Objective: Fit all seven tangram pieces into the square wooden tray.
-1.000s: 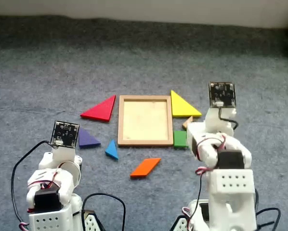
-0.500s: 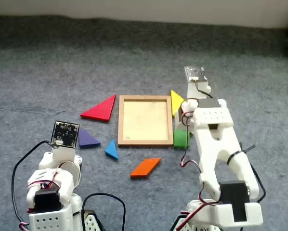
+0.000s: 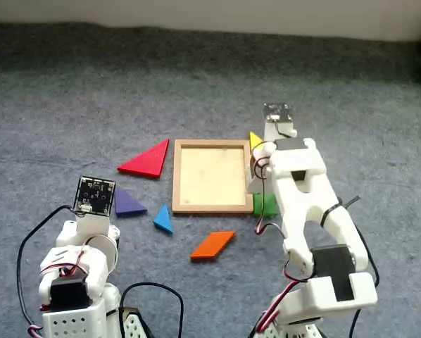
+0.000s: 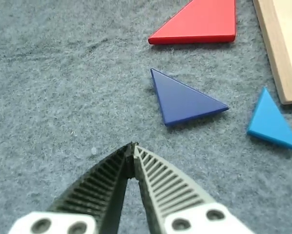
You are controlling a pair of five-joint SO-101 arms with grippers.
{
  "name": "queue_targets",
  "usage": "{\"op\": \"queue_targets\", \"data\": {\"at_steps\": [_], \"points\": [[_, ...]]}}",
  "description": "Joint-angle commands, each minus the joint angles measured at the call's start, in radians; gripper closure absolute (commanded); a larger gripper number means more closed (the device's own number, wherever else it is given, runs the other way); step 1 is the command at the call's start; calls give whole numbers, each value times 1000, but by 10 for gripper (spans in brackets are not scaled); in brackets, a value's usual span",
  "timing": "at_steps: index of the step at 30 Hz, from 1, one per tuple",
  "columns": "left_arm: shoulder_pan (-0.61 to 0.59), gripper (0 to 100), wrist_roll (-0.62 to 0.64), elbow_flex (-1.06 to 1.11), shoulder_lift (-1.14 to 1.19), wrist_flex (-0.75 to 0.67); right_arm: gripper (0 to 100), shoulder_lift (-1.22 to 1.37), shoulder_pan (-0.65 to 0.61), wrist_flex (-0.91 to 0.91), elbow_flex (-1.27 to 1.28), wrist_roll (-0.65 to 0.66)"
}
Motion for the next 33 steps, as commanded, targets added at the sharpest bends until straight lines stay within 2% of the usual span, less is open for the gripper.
{"op": "queue_targets", "data": {"at_steps": [1,9,11,15,19,22,26,33], "points": [[-10,989,-8,-4,-8,-20,821,-19,-47,10,-42,-31],[-10,989,-8,-4,-8,-20,821,-19,27,-81,-27,-26],[-10,989,-8,-4,-8,-20,821,-19,53,-107,-27,43],[-10,989,-8,-4,-8,-20,817,-18,54,-130,-54,265],[-10,989,-8,-4,-8,-20,817,-19,54,-124,-74,321],[-10,989,-8,-4,-8,-20,817,-19,53,-108,-81,316],[-10,989,-8,-4,-8,-20,817,-18,33,-74,-81,232],[-10,989,-8,10,-8,-21,817,-15,44,-159,-77,183]]}}
